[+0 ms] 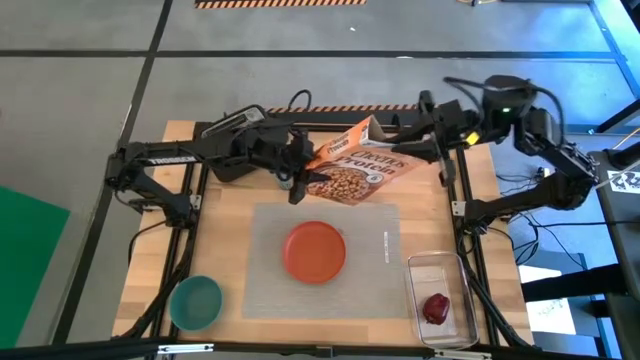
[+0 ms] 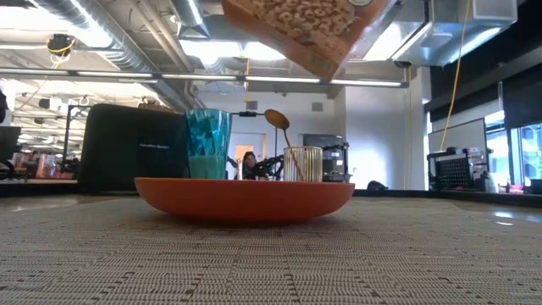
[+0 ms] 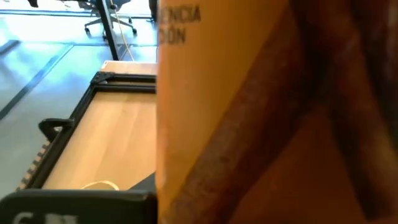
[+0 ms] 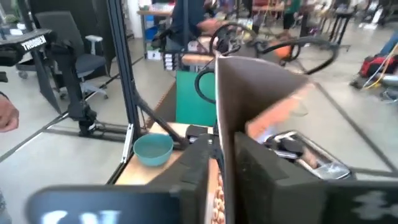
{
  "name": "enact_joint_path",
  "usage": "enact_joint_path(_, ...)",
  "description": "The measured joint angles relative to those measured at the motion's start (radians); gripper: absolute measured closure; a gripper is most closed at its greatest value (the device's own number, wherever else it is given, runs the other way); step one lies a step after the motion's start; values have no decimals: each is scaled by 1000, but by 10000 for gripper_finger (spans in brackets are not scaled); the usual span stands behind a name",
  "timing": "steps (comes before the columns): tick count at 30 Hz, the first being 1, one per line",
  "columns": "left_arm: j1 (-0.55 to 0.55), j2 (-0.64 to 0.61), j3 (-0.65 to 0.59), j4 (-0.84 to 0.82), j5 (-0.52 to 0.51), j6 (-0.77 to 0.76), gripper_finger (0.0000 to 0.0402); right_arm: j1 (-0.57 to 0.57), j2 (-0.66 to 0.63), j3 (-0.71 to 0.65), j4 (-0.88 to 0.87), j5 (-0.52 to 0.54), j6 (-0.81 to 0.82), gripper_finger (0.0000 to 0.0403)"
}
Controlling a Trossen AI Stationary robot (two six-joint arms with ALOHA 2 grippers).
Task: Arrange a breakfast setting
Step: Pour the cereal into the green bowl
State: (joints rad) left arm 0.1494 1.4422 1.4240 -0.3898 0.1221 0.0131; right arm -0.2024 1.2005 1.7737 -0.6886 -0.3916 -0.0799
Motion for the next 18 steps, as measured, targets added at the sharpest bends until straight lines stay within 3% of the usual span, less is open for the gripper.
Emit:
enact_joint_path(3, 0, -64, 0, -116, -3, 4, 284, 0, -44, 0, 5, 95, 0, 283)
enact_joint_path(6, -1, -139, 0, -269, -14, 6, 283, 0, -89, 1, -28, 292, 31, 250)
enact_joint_path(10, -19, -246, 0, -462, -129, -4, 283, -1, -124, 1, -119, 484, 54, 227)
enact_joint_path(15, -32, -343, 63, -689, -259, -30, 282, -1, -132, 0, -179, 505, 99, 227)
enact_joint_path(18, -53, -352, 123, -839, -277, -29, 282, -1, -125, -6, -197, 504, 102, 230)
